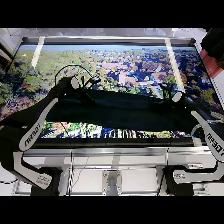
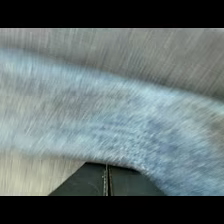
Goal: Fold the clothes and pants, and hang the long-sleeved shirts on hangers.
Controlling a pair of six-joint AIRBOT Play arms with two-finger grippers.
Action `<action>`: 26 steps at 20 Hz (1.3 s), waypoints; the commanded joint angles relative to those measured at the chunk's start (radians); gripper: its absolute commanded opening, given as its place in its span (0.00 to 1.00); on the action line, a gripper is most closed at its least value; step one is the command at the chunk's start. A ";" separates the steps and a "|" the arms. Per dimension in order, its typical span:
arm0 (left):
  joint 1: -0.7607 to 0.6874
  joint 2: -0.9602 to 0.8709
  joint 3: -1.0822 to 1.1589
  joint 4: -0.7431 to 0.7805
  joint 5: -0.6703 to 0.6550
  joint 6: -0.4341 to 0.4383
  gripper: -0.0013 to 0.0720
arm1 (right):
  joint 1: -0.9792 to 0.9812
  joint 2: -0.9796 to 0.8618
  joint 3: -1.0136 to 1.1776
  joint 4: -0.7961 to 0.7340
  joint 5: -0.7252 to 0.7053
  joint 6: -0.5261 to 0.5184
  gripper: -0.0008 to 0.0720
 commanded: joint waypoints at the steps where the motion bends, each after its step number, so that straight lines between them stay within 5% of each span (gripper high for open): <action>1: 0.000 -0.001 0.000 -0.001 0.016 -0.003 0.03 | 0.005 -0.005 0.000 -0.001 -0.235 0.079 0.01; 10: -0.016 -0.001 0.000 0.000 0.032 -0.002 0.03 | 0.001 -0.043 0.003 0.000 -0.643 0.275 0.01; 22: -0.055 -0.097 0.001 0.004 0.203 -0.011 0.03 | -0.029 -0.079 0.219 -0.038 -0.341 0.262 0.01; 26: -0.053 -0.101 0.010 0.095 0.450 -0.164 0.03 | -0.029 -0.079 0.225 -0.039 -0.288 0.261 0.02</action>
